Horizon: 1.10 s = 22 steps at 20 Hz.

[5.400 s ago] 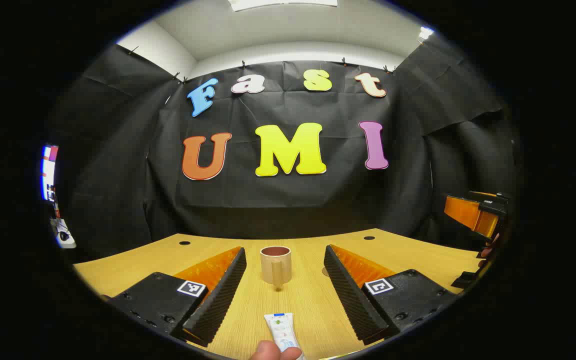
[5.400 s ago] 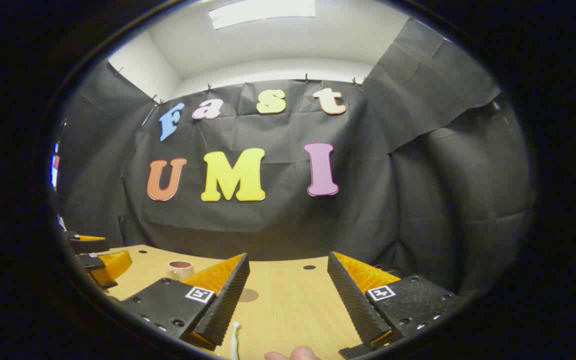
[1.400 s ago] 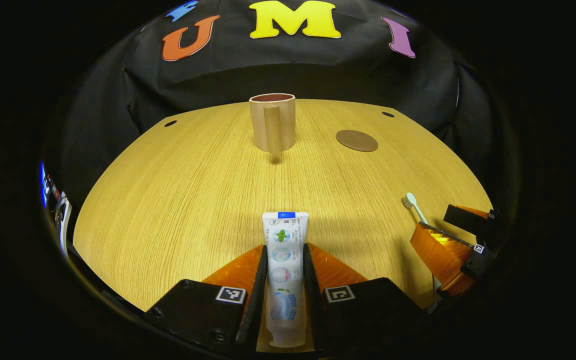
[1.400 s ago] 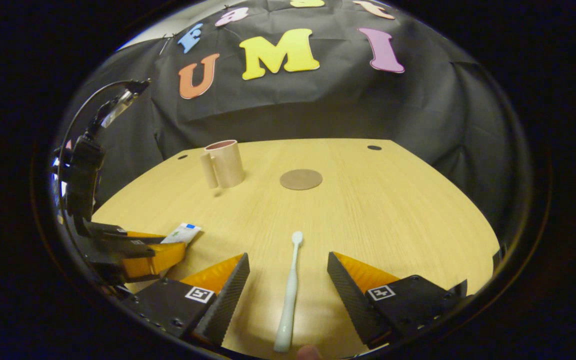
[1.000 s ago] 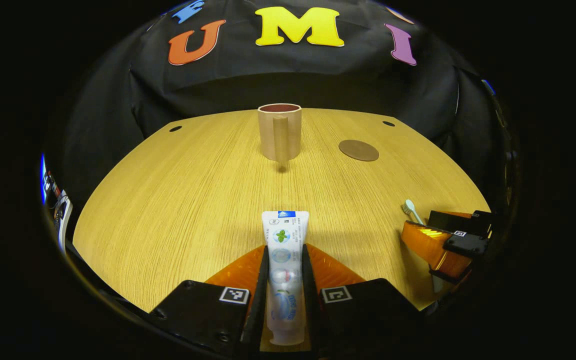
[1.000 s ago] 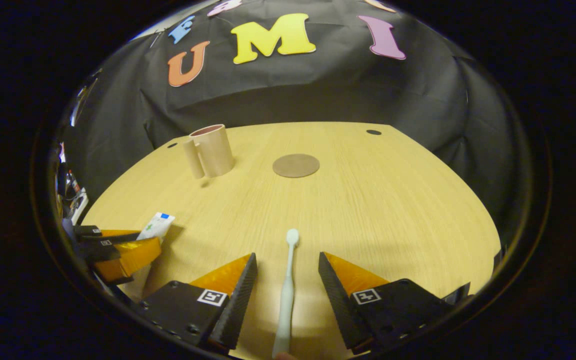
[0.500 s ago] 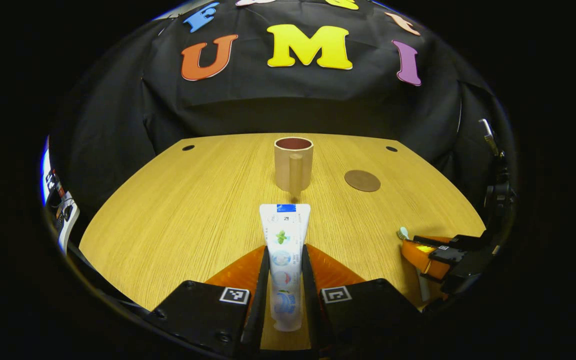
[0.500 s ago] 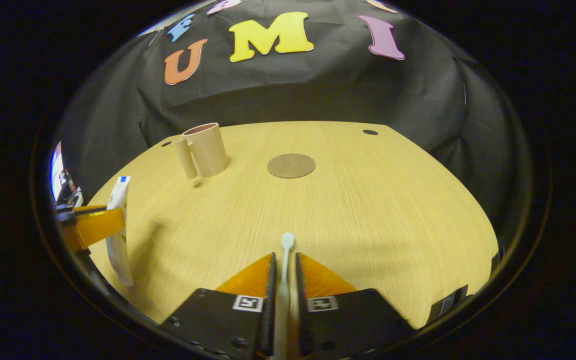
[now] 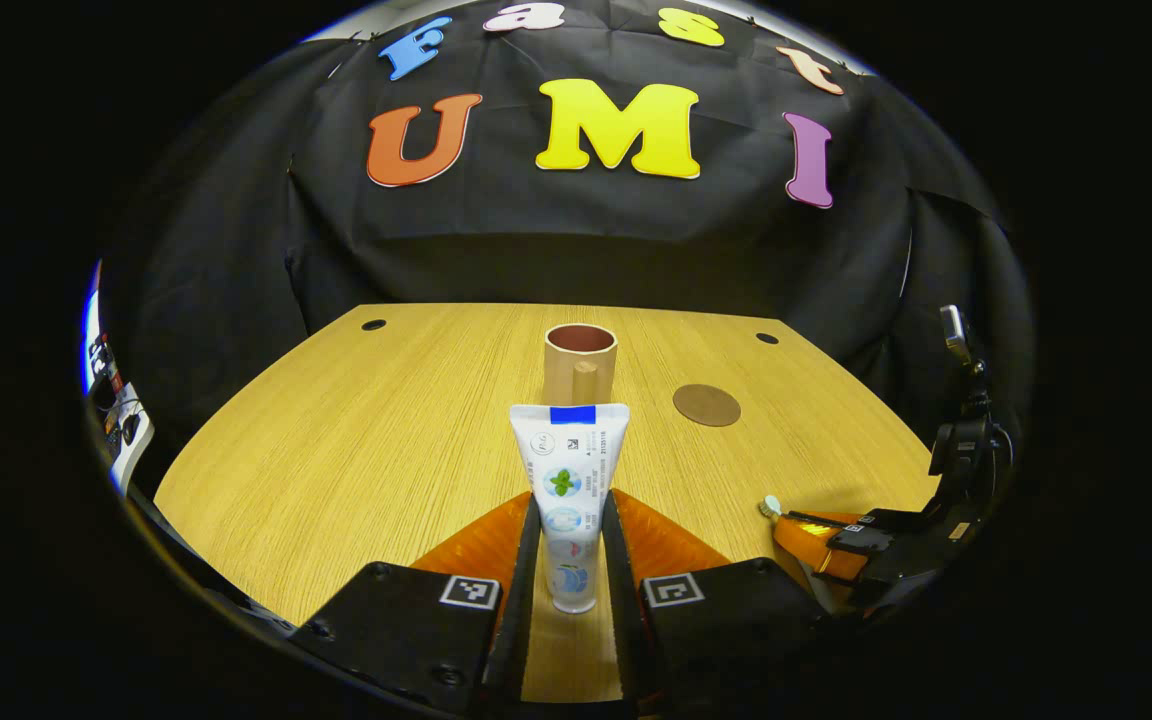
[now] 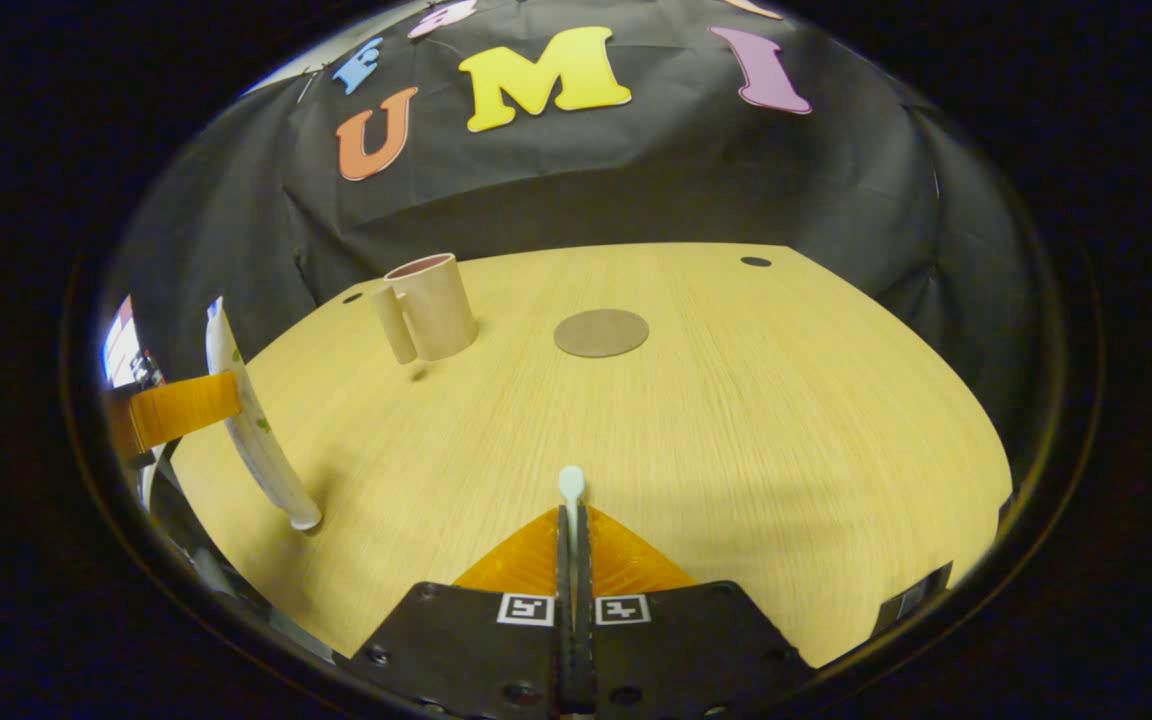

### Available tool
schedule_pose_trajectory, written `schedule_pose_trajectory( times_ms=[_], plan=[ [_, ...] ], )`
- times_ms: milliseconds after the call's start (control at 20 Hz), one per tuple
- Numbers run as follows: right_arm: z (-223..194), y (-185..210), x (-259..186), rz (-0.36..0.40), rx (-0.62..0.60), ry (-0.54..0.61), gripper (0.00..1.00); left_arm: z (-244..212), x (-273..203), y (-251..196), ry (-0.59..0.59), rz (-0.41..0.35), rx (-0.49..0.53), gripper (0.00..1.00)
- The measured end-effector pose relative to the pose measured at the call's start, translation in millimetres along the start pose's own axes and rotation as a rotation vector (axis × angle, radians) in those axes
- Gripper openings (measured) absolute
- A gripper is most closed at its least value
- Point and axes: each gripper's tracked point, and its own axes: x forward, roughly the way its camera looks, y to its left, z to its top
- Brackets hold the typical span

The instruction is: Put the toothbrush and toothpaste on the desktop into the cup, then pick up the cup and place it on the coaster on the desktop.

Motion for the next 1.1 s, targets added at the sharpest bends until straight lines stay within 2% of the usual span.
schedule_pose_trajectory(
  times_ms=[50, 150, 200, 300, 550, 700, 950, 1100],
  plan=[
    [3, 0, -3, 0.004, 0.009, -0.012, 0.01, 2, -1, 1, -0.009, 0.003, -0.004, 0.38],
    [11, 1, -9, 0.017, 0.029, -0.039, 0.0, 9, -3, 3, -0.024, 0.001, -0.01, 0.38],
    [15, 1, -10, 0.019, 0.036, -0.054, 0.0, 17, -4, 3, -0.036, -0.003, -0.012, 0.42],
    [24, -1, -17, 0.02, 0.047, -0.086, 0.01, 36, -5, 4, -0.074, -0.005, -0.012, 0.38],
    [35, -3, -26, 0.027, 0.051, -0.122, 0.0, 98, 1, -2, -0.187, -0.057, -0.01, 0.38],
    [38, 0, -27, 0.037, 0.046, -0.129, 0.0, 141, 7, 1, -0.268, -0.057, 0.005, 0.38],
    [50, 8, -31, 0.052, 0.036, -0.148, 0.01, 192, 28, 0, -0.353, -0.05, 0.05, 0.38],
    [53, 8, -37, 0.051, 0.029, -0.16, 0.01, 204, 52, -6, -0.368, -0.062, 0.059, 0.38]
  ],
)
